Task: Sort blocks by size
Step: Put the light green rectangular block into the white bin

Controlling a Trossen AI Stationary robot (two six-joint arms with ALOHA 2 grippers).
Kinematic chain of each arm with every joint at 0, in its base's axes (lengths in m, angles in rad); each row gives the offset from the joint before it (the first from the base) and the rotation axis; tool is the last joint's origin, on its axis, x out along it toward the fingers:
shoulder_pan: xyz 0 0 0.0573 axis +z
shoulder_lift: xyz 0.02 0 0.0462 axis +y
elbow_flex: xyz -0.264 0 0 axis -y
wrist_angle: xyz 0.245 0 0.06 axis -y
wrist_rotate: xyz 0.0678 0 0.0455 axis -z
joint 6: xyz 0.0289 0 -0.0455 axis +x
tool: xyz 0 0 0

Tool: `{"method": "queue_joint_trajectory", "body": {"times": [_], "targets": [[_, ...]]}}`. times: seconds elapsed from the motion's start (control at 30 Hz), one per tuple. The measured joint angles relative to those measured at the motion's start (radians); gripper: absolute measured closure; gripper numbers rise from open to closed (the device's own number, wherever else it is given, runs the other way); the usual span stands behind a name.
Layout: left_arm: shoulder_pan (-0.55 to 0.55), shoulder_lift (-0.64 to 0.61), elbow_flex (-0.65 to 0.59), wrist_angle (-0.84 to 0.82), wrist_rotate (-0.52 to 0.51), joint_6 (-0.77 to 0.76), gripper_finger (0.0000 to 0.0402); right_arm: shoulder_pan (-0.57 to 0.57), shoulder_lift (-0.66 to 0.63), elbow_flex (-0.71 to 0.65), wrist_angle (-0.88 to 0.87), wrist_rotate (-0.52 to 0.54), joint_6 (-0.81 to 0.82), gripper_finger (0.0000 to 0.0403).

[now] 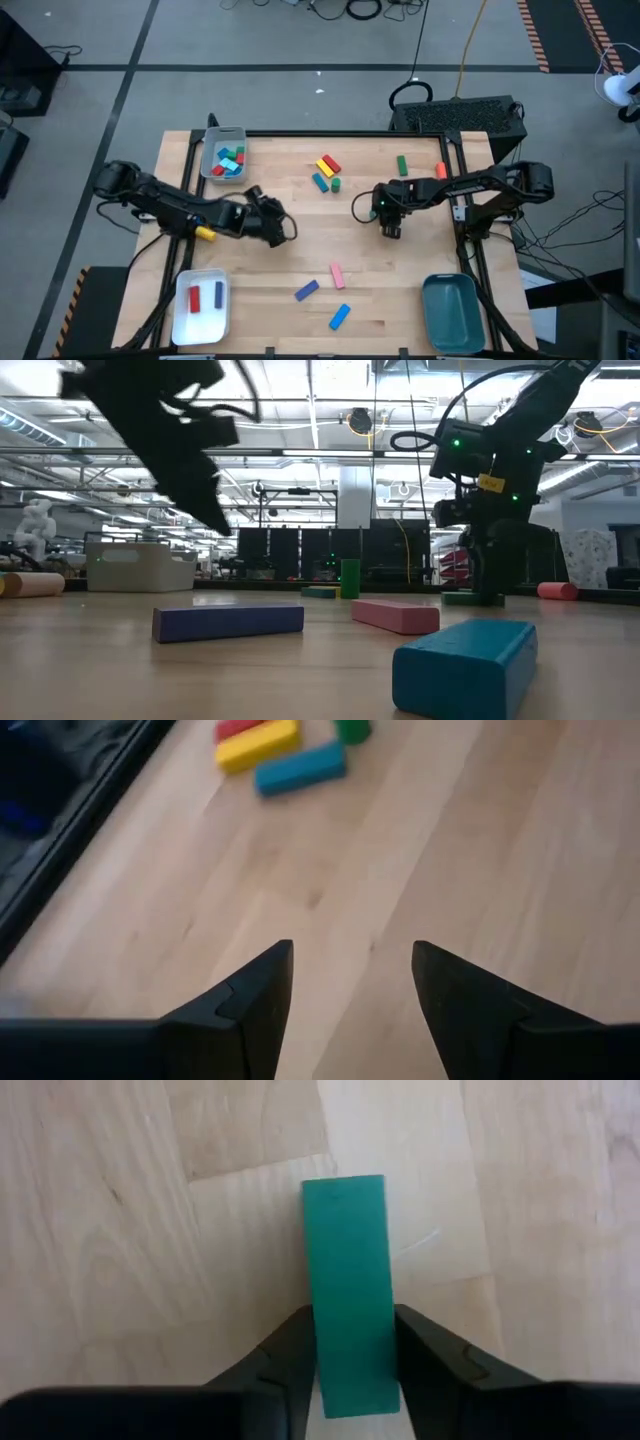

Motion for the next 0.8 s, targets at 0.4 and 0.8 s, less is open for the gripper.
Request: {"method": "queue_joint_trajectory", "body": {"times": [0.4,0.8], "targets": [[0.199,0.062,-0.039,0.506,0.379,0.383,0.0194,0.136,0.004,-0.002,0.42,-0.008,0.126,0.0311],[0.261,0.132,-0.038,0.815,0.692,0.518,0.0194,0.199,0.002,-0.001,0.779,0.071,0.131,0.031]]}}
